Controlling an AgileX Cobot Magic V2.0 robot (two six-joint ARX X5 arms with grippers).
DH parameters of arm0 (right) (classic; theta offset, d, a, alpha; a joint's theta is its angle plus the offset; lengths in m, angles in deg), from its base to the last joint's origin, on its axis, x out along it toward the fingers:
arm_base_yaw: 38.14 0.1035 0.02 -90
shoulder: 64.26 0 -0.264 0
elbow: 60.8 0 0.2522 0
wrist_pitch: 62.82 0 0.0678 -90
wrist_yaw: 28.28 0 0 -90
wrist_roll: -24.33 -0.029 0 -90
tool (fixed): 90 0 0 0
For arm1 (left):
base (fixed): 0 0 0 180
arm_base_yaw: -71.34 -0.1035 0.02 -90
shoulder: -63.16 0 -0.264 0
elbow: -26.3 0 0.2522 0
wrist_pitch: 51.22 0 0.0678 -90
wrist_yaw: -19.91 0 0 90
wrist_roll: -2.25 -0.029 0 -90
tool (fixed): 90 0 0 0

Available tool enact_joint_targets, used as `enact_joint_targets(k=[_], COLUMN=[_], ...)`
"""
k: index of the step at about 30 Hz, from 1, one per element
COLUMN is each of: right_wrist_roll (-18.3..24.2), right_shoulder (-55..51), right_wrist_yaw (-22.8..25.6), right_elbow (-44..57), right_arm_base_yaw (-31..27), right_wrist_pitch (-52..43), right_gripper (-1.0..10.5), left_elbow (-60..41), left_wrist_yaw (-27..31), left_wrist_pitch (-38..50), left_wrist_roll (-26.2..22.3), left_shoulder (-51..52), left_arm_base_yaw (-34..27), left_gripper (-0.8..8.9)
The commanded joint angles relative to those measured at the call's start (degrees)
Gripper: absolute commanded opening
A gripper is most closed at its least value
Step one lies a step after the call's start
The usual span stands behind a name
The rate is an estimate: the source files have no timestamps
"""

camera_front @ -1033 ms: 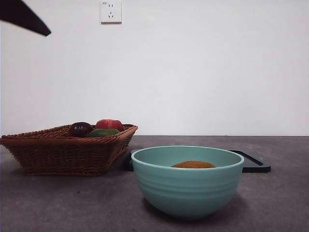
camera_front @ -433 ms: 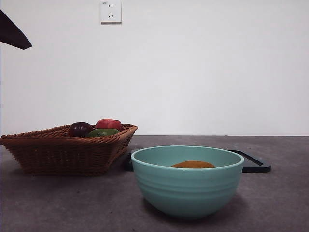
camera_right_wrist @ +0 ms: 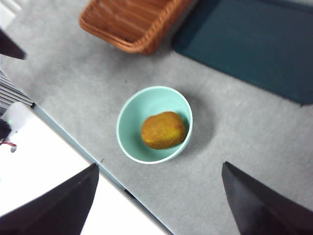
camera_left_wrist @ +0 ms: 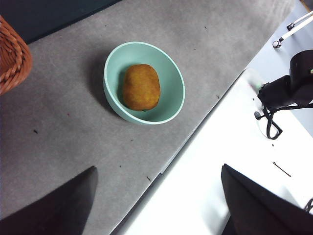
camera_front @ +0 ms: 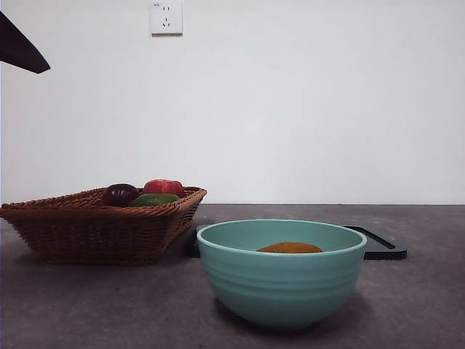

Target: Pick up the wifruite, put it on the bowl, pick up the plate, put it on desk

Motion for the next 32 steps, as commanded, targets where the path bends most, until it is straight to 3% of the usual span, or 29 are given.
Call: enact_joint_targets(k=[1,12,19,32], right_wrist_roll=[-3.1,-9.9,-10.1,-11.3], right_shoulder=[0.7,4.0,11.3,24.9], right_wrist_yaw=[0.0,0.6,4.3,11.5], right_elbow=[3.9,18.5,19.3,19.3], right_arm_base_yaw=[0.7,3.0,6.2,12.0], right_wrist_pitch=[-3.7,-21.0,-27.9,-40.1], right_gripper=[4.0,3.5,3.5,2.2], left_elbow=[0.4,0.4,0.4,0.4], left_wrist_yaw=[-0.4,-0.4,-0.4,-0.4], left_wrist_pitch=[0.6,0.9,1.0,1.0], left_wrist_roll=[-0.9,-0.9,-0.9,-1.4], left_shoulder=[-0.3,-0.3,-0.3,-0.3], left_arm_base_yaw=[0.5,0.5,0.5,0.5], left_gripper=[4.05,4.05,4.05,4.05])
